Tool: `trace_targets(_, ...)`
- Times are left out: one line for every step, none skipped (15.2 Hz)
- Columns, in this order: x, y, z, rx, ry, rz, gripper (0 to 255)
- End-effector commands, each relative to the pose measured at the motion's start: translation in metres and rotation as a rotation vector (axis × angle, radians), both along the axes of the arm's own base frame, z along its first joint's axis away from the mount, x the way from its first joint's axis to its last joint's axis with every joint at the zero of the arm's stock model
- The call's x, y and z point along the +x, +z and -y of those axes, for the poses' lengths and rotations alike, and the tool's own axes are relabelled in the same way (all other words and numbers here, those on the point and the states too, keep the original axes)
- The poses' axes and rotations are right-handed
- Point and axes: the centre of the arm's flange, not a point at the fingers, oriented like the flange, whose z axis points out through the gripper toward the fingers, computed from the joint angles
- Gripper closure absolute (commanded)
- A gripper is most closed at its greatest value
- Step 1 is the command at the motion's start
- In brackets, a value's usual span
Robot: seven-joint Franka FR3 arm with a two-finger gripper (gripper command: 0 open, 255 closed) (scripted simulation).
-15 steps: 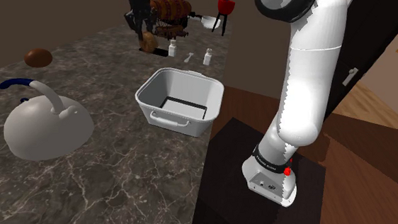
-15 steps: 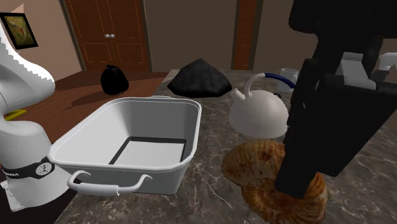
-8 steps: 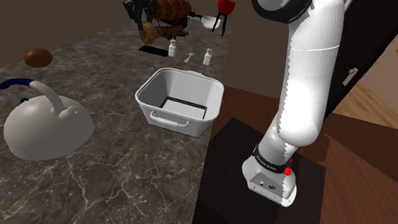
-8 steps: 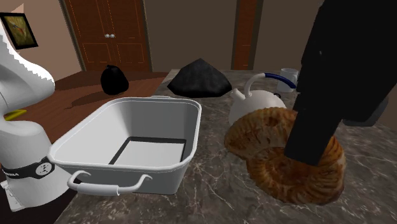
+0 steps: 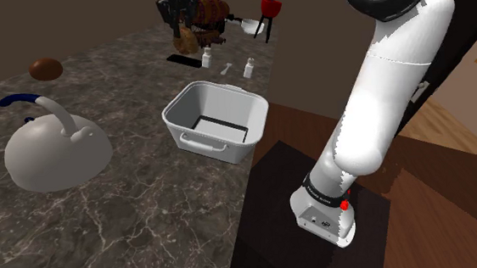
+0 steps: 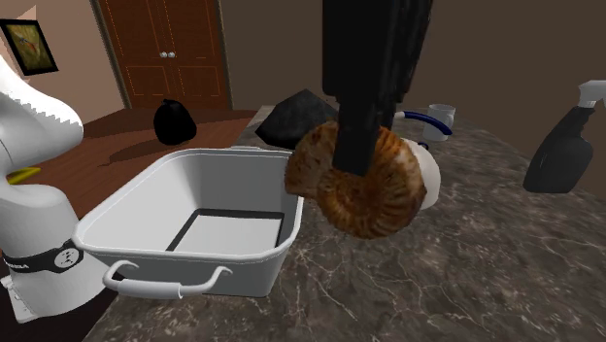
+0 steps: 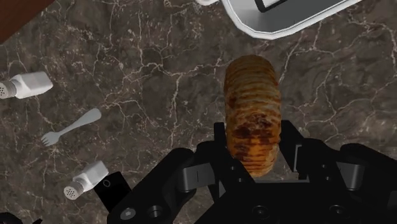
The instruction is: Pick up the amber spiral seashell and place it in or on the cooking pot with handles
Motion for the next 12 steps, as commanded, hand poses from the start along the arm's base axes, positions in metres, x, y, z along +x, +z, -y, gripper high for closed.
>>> trace_targets(-0.027, 0.002, -0.007, 0.000, 0.000, 0.000, 255)
trace_targets(-0.039, 0.002, -0.010, 0.000, 0.000, 0.000, 255)
trace_targets(-0.052, 0.003, -0.014, 0.000, 0.000, 0.000, 255)
trace_targets(-0.065, 0.004, -0.018, 0.000, 0.000, 0.000, 255)
trace_targets(-0.077, 0.004, -0.021, 0.000, 0.000, 0.000, 255)
trace_targets(-0.090, 0.005, -0.025, 0.000, 0.000, 0.000, 255)
trace_targets(-0.103, 0.005, -0.029, 0.000, 0.000, 0.000, 255)
trace_targets(-0.115, 0.006, -0.032, 0.000, 0.000, 0.000, 255)
trace_targets(-0.128, 0.007, -0.036, 0.000, 0.000, 0.000, 255)
trace_targets(-0.141, 0.007, -0.040, 0.000, 0.000, 0.000, 255)
trace_targets(-0.153, 0.008, -0.043, 0.000, 0.000, 0.000, 255)
trace_targets(-0.166, 0.008, -0.047, 0.000, 0.000, 0.000, 255)
